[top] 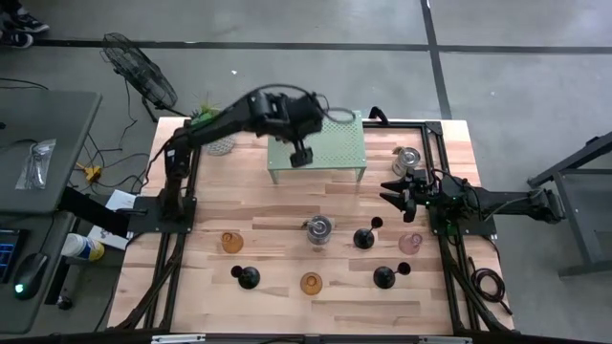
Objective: Pick & Place candle stick holders
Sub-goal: Put the bottom silver scented candle on the shelf
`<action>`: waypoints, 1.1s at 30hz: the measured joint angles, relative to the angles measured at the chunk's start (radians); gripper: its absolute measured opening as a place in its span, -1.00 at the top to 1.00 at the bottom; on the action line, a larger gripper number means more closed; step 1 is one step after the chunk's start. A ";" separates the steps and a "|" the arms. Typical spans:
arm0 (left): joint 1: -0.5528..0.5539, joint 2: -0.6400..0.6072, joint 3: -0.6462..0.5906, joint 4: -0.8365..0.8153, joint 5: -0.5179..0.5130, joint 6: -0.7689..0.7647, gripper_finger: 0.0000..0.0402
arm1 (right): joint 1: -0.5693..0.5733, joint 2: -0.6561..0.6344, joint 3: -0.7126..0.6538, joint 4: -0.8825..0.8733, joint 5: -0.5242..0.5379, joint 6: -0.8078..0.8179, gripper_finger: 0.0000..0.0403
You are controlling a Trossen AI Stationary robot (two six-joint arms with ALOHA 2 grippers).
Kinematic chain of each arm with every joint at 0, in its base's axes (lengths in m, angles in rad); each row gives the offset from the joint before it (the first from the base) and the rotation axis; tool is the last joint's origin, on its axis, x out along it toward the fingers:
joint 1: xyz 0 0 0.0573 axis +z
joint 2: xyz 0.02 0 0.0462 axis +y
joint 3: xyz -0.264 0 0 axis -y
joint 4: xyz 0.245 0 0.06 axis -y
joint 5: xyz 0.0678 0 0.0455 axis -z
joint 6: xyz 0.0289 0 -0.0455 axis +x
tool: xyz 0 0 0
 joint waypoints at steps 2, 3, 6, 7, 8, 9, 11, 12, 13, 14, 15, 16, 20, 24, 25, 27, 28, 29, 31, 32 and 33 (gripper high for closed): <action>-0.036 -0.003 -0.016 0.002 0.007 -0.001 -0.93 | 0.000 0.000 0.000 0.000 0.000 0.000 -0.02; -0.054 -0.005 -0.031 0.006 0.008 -0.002 -0.93 | 0.000 0.000 0.000 0.000 0.000 0.000 -0.02; -0.104 -0.001 -0.086 0.003 0.011 -0.033 -0.93 | 0.000 0.000 0.000 0.000 0.000 0.000 -0.02; -0.119 0.000 -0.103 0.003 0.011 -0.049 -0.93 | 0.000 0.000 0.000 0.000 0.000 0.000 -0.02; -0.135 0.000 -0.121 0.008 0.007 -0.073 -0.93 | 0.000 0.000 0.000 0.000 0.000 0.000 -0.02; -0.149 -0.001 -0.139 0.023 -0.007 -0.105 -0.93 | 0.000 0.000 0.000 0.000 0.000 0.000 -0.02; -0.175 -0.002 -0.179 0.052 -0.040 -0.175 -0.93 | 0.000 0.000 0.000 0.000 0.000 0.000 -0.02; -0.185 -0.002 -0.203 0.061 -0.052 -0.208 -0.93 | 0.000 0.000 0.000 0.000 0.000 0.000 -0.02; -0.195 -0.002 -0.226 0.073 -0.054 -0.243 -0.93 | 0.000 0.000 0.000 0.000 0.000 0.000 -0.02; -0.205 -0.002 -0.248 0.087 -0.048 -0.282 -0.93 | 0.000 0.000 0.000 0.000 0.000 0.000 -0.02; -0.213 -0.002 -0.271 0.103 -0.024 -0.326 -0.93 | 0.000 0.000 0.000 0.000 0.000 0.000 -0.02; -0.223 -0.002 -0.295 0.118 0.002 -0.374 -0.93 | 0.000 0.000 0.000 0.000 0.000 0.000 -0.02; -0.252 0.000 -0.373 0.161 0.084 -0.573 -0.93 | 0.000 0.000 0.000 0.000 0.000 0.000 -0.02; -0.268 0.000 -0.417 0.208 0.119 -0.719 -0.93 | 0.000 0.000 0.000 0.000 0.000 0.000 -0.02; -0.272 0.000 -0.424 0.225 0.127 -0.742 -0.93 | 0.000 0.000 0.000 0.000 0.000 0.000 -0.02; -0.274 -0.001 -0.432 0.252 0.146 -0.775 -0.93 | 0.000 0.000 0.000 0.000 0.000 0.000 -0.02; -0.276 0.004 -0.433 0.257 0.156 -0.788 -0.93 | 0.000 0.000 0.000 0.000 0.000 0.000 -0.02; -0.281 0.013 -0.433 0.266 0.168 -0.799 -0.93 | 0.000 0.000 0.000 0.000 0.000 0.000 -0.02; -0.285 0.023 -0.435 0.281 0.197 -0.814 -0.93 | 0.000 0.000 0.000 0.000 0.000 0.000 -0.02; -0.293 0.033 -0.435 0.282 0.202 -0.819 -0.93 | 0.000 0.000 0.000 0.000 0.000 0.000 -0.02; -0.299 0.048 -0.429 0.294 0.205 -0.822 -0.93 | 0.000 0.000 0.000 0.000 0.000 0.000 -0.02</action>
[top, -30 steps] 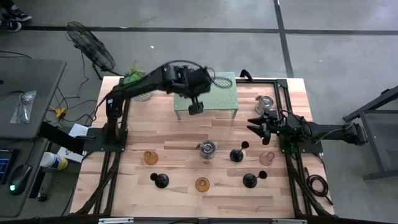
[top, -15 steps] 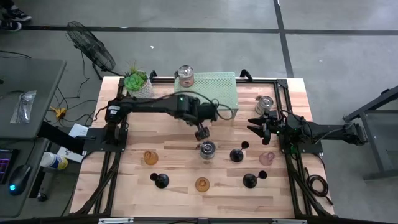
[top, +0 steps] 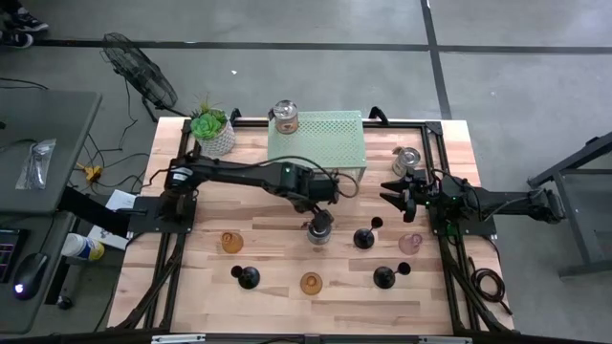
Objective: Pick & Place candle stick holders
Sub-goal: Put the bottom silver scented candle on the shelf
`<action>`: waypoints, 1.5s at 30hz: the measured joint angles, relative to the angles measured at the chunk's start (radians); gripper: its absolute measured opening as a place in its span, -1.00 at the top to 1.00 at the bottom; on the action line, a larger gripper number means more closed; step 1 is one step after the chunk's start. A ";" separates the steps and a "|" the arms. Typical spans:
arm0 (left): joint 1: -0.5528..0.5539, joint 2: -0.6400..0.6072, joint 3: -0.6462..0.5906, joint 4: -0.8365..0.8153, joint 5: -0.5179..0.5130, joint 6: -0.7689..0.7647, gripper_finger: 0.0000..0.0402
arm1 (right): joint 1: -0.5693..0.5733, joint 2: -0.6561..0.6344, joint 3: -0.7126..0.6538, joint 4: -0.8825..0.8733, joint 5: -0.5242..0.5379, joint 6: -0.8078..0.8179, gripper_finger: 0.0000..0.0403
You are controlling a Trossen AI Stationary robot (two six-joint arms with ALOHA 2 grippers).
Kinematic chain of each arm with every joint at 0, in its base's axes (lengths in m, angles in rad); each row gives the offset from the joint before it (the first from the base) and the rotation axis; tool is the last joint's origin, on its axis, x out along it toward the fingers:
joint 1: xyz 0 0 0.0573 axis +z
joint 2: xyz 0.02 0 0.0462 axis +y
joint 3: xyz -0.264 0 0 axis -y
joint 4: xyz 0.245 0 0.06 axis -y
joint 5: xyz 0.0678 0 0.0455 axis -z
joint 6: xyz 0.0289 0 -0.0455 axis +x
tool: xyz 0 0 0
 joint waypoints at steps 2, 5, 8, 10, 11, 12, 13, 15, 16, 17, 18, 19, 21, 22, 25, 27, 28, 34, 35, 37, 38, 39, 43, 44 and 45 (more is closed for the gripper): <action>-0.006 0.024 0.011 0.008 0.004 -0.004 -0.93 | 0.000 0.000 0.000 0.000 0.000 0.000 -0.02; -0.017 0.050 0.035 0.005 0.030 -0.018 -0.93 | 0.000 0.004 0.000 0.001 0.000 0.000 -0.02; -0.030 0.052 0.038 0.000 0.029 -0.018 -0.93 | 0.000 0.011 0.000 -0.001 0.000 0.000 -0.02; -0.037 0.054 0.038 0.014 0.022 -0.018 -0.93 | 0.000 0.014 0.000 0.001 0.000 0.000 -0.02; -0.038 0.054 0.038 0.015 0.021 -0.018 -0.93 | 0.000 0.017 0.000 0.003 0.000 0.000 -0.02; -0.043 0.054 0.038 0.017 0.021 -0.018 -0.93 | 0.000 0.018 0.000 -0.001 0.000 0.000 -0.02; -0.044 0.054 0.038 0.026 0.021 -0.018 -0.93 | 0.000 0.019 0.000 0.000 0.000 0.000 -0.02; -0.050 0.054 0.038 0.042 0.021 -0.018 -0.93 | 0.000 0.020 0.000 0.001 0.000 0.000 -0.02; -0.051 0.054 0.038 0.044 0.018 -0.018 -0.93 | 0.000 0.021 0.000 0.000 0.000 0.000 -0.02; -0.054 0.055 0.038 0.047 0.011 -0.018 -0.93 | 0.000 0.020 0.000 0.000 0.000 0.000 -0.02; -0.057 0.063 0.039 0.054 0.005 -0.018 -0.93 | 0.000 0.020 0.000 0.001 0.000 0.000 -0.02; -0.057 0.071 0.039 0.061 0.001 -0.017 -0.93 | 0.000 0.022 0.000 0.001 0.000 0.000 -0.02; -0.057 0.083 0.036 0.044 0.002 -0.016 -0.93 | 0.000 0.023 0.000 0.000 0.000 0.000 -0.02; -0.057 0.093 0.036 0.047 0.002 -0.016 -0.93 | 0.000 0.023 0.000 0.001 0.000 0.000 -0.02; -0.062 0.100 0.037 0.049 -0.005 -0.010 -0.93 | 0.000 0.025 0.000 0.000 0.000 0.000 -0.02; -0.067 0.100 0.037 0.062 -0.018 0.004 -0.93 | 0.000 0.029 0.000 -0.001 -0.001 0.000 -0.02; -0.069 0.101 0.038 0.067 -0.028 0.007 -0.93 | 0.000 0.029 0.000 0.000 0.000 0.000 -0.02; -0.070 0.109 0.037 0.065 -0.034 0.012 -0.93 | 0.000 0.032 0.000 0.000 0.000 0.000 -0.02; -0.071 0.109 0.037 0.065 -0.037 0.016 -0.93 | 0.000 0.032 0.000 0.000 0.000 0.000 -0.02; -0.074 0.109 0.037 0.065 -0.049 0.024 -0.93 | 0.000 0.032 0.000 0.000 0.000 0.000 -0.02; -0.074 0.109 0.037 0.065 -0.048 0.034 -0.93 | 0.000 0.032 0.000 0.000 0.000 0.000 -0.02; -0.074 0.109 0.037 0.066 -0.048 0.036 -0.93 | 0.000 0.032 0.000 0.000 0.000 0.000 -0.02; -0.075 0.109 0.037 0.067 -0.035 0.038 -0.93 | 0.000 0.032 0.000 0.000 0.000 0.000 -0.02; -0.075 0.109 0.037 0.067 -0.034 0.039 -0.93 | 0.000 0.032 0.000 0.000 0.000 0.000 -0.02; -0.076 0.109 0.037 0.068 -0.033 0.042 -0.93 | 0.000 0.032 0.000 0.000 0.000 0.000 -0.02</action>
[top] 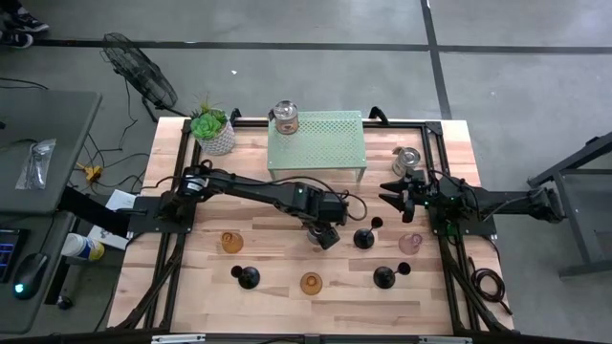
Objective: Pick & Place candle stick holders
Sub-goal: Put the bottom silver scented candle on the shelf
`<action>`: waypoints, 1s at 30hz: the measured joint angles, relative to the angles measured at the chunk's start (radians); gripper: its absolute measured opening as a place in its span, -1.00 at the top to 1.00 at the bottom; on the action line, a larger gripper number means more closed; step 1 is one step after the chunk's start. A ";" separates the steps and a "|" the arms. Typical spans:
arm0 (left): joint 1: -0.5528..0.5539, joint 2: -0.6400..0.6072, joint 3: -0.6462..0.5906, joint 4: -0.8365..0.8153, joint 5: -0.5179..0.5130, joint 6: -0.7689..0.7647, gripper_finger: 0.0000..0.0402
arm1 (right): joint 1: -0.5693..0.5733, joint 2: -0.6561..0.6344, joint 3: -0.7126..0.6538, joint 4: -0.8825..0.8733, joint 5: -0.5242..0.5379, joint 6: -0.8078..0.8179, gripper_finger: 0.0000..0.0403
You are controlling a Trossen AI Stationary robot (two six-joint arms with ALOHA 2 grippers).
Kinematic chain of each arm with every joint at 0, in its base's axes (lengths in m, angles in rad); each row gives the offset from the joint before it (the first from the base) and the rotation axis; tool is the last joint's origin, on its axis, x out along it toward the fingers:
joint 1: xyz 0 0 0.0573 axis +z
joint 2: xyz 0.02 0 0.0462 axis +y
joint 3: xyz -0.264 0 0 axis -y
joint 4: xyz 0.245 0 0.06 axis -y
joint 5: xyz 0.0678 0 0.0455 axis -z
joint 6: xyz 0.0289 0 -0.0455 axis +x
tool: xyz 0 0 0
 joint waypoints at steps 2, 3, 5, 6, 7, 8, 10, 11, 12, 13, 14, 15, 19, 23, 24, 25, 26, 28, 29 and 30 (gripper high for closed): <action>0.000 0.009 0.000 0.004 0.002 0.001 -0.93 | 0.000 0.000 0.000 0.000 0.000 0.000 -0.02; 0.000 0.013 0.000 0.003 0.003 0.001 -0.93 | 0.000 0.000 0.000 0.000 0.000 0.000 -0.02; 0.000 0.015 0.000 0.004 0.005 0.006 -0.93 | 0.000 0.000 0.000 0.000 0.000 0.000 -0.02; -0.001 0.014 0.000 0.009 0.008 0.013 -0.93 | 0.000 0.000 0.000 0.000 0.000 0.000 -0.02; -0.005 0.013 0.000 0.013 0.007 0.018 -0.93 | 0.000 0.000 0.000 0.000 0.000 0.000 -0.02; -0.006 0.013 0.000 0.015 0.002 0.020 -0.93 | 0.000 0.000 0.000 0.000 0.000 0.000 -0.02; -0.006 0.013 0.000 0.013 0.000 0.020 -0.93 | 0.000 0.000 0.000 0.000 0.000 0.000 -0.02; -0.006 0.013 0.000 0.013 0.002 0.021 -0.93 | 0.000 0.000 0.000 0.000 0.000 0.000 -0.02; -0.006 0.013 0.000 0.013 0.004 0.024 -0.93 | 0.000 0.000 0.000 0.000 0.000 0.000 -0.02; -0.006 0.013 0.000 0.013 0.008 0.028 -0.93 | 0.000 0.000 0.000 0.000 0.000 0.000 -0.02; -0.008 0.014 0.000 0.013 0.010 0.031 -0.93 | 0.000 0.000 0.000 0.000 0.000 0.000 -0.02; -0.011 0.024 0.001 0.017 0.011 0.039 -0.93 | 0.000 0.000 0.000 0.000 0.000 0.000 -0.02; -0.014 0.050 -0.001 0.009 0.018 0.053 -0.93 | 0.000 0.000 0.000 0.000 0.000 0.000 -0.02; -0.018 0.059 0.000 0.020 0.022 0.063 -0.93 | 0.000 0.004 0.000 0.001 0.000 0.000 -0.02; -0.018 0.059 0.000 0.023 0.021 0.071 -0.93 | 0.000 0.004 0.000 -0.001 0.000 0.000 -0.02; -0.018 0.062 0.001 0.029 0.021 0.074 -0.93 | 0.000 0.004 0.000 0.000 0.000 0.000 -0.02; -0.018 0.066 0.001 0.034 0.021 0.075 -0.93 | 0.000 0.006 0.000 0.002 0.000 0.000 -0.02; -0.018 0.070 0.000 0.029 0.032 0.078 -0.93 | 0.000 0.008 0.000 0.000 0.000 0.000 -0.02; -0.018 0.071 0.000 0.029 0.035 0.081 -0.93 | 0.000 0.008 0.000 0.000 0.000 0.000 -0.02; -0.018 0.075 0.000 0.035 0.035 0.085 -0.93 | 0.000 0.008 0.000 0.001 0.000 0.000 -0.02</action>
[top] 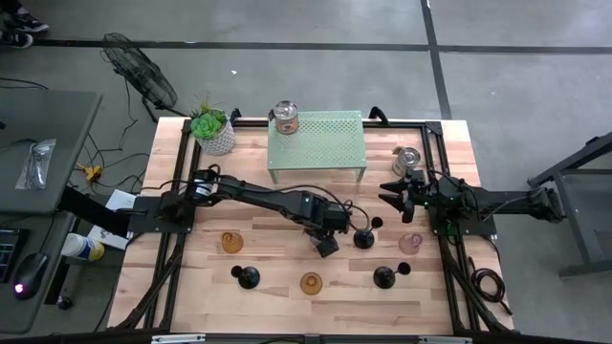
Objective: Pick & Place candle stick holders
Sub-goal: Put the bottom silver scented candle on the shelf
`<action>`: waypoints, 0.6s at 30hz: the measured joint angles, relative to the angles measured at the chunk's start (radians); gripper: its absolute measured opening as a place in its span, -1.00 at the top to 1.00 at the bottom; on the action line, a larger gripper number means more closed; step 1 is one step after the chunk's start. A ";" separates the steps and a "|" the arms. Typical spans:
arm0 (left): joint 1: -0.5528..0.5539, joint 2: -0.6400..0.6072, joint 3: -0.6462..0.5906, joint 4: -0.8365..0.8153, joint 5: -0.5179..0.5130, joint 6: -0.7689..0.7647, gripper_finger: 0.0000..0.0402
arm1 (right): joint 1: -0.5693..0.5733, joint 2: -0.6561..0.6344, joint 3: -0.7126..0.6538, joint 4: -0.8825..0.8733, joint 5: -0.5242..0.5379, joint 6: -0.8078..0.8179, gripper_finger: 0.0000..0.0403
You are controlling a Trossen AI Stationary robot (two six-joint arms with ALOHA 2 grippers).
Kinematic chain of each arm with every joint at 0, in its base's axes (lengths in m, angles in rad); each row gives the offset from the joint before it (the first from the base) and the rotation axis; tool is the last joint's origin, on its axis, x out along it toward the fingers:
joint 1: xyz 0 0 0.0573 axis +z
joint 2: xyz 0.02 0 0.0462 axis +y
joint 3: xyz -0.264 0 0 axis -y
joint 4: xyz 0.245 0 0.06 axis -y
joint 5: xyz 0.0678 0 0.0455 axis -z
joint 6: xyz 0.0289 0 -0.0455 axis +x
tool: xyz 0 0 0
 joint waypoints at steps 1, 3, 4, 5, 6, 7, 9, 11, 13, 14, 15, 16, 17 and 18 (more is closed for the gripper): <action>0.000 0.003 0.001 0.007 0.000 0.007 -0.93 | 0.000 0.000 0.000 -0.001 0.000 0.000 -0.02; 0.000 0.009 0.000 0.008 0.002 0.015 -0.93 | 0.000 0.000 0.000 -0.001 0.000 0.000 -0.02; 0.000 0.009 -0.001 0.008 0.001 0.019 -0.93 | 0.000 0.000 0.000 -0.001 0.000 0.000 -0.02; 0.000 0.009 -0.001 0.011 0.001 0.023 -0.93 | 0.000 0.000 0.000 -0.001 0.000 0.000 -0.02; 0.001 0.008 0.000 0.016 0.001 0.026 -0.93 | 0.000 0.000 0.000 -0.001 0.000 0.000 -0.02; 0.001 0.008 0.000 0.022 0.001 0.034 -0.93 | 0.000 0.000 0.000 -0.001 0.000 0.000 -0.02; 0.001 0.008 0.000 0.031 -0.001 0.056 -0.93 | 0.000 0.000 0.000 -0.001 0.000 0.000 -0.02; 0.001 0.009 0.000 0.049 -0.002 0.081 -0.93 | 0.000 0.000 0.000 -0.001 0.000 0.000 -0.02; 0.001 0.019 0.000 0.070 -0.002 0.103 -0.93 | 0.000 0.000 0.000 -0.001 0.000 0.000 -0.02; 0.001 0.023 0.000 0.073 -0.001 0.109 -0.93 | 0.000 0.000 0.000 -0.001 0.000 0.000 -0.02; 0.001 0.025 -0.001 0.070 0.000 0.118 -0.93 | 0.000 0.000 0.000 -0.001 0.000 0.000 -0.02; 0.001 0.028 -0.001 0.070 0.000 0.124 -0.93 | 0.000 0.000 0.000 -0.001 0.000 0.000 -0.02; 0.001 0.034 0.001 0.076 0.000 0.128 -0.93 | 0.000 0.000 0.000 -0.001 0.000 0.000 -0.02; 0.001 0.039 0.001 0.084 0.000 0.130 -0.93 | 0.000 0.000 0.000 -0.001 0.000 0.000 -0.02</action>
